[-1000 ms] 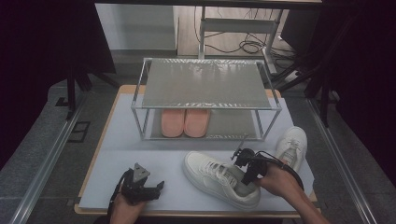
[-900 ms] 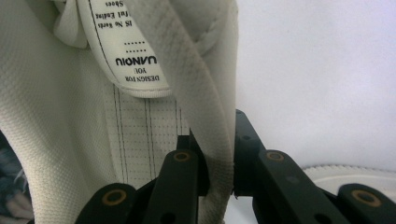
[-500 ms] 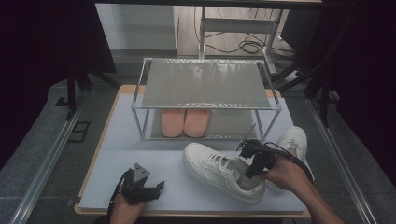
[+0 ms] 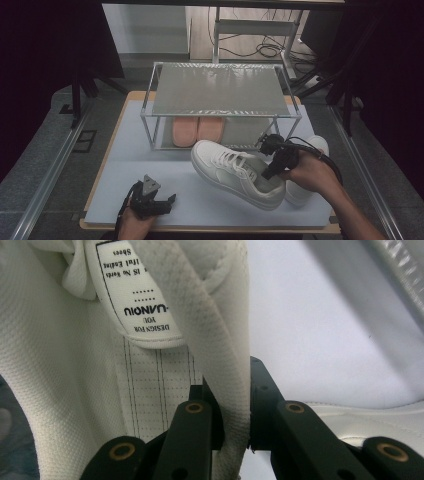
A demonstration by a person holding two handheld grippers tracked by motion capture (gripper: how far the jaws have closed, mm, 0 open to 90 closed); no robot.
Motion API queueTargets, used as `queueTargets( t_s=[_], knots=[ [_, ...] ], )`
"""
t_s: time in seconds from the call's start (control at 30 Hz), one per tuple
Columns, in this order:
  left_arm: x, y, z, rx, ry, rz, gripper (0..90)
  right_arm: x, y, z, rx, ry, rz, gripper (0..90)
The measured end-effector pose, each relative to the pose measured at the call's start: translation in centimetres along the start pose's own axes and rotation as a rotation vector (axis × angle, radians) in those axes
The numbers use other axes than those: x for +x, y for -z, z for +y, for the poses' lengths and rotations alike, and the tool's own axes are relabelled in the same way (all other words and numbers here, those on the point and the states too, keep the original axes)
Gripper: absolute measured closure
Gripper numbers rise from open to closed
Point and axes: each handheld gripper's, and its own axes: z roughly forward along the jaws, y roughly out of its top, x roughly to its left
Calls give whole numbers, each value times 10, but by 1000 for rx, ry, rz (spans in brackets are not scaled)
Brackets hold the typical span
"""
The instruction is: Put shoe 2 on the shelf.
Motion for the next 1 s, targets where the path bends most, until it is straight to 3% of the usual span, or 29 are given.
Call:
queueTargets(
  t_s=[0.17,0.4,0.73,1.0],
  knots=[
    [0,0,0,-1,-1,1,136,1,18,9,-24,0,16,832],
    [0,0,0,-2,0,0,136,3,47,29,-61,-24,0,832],
    [0,0,0,-6,3,0,136,-2,66,53,-94,-62,-12,831],
    [0,0,0,-4,-1,1,137,-14,77,73,-133,-130,-26,832]
  ],
)
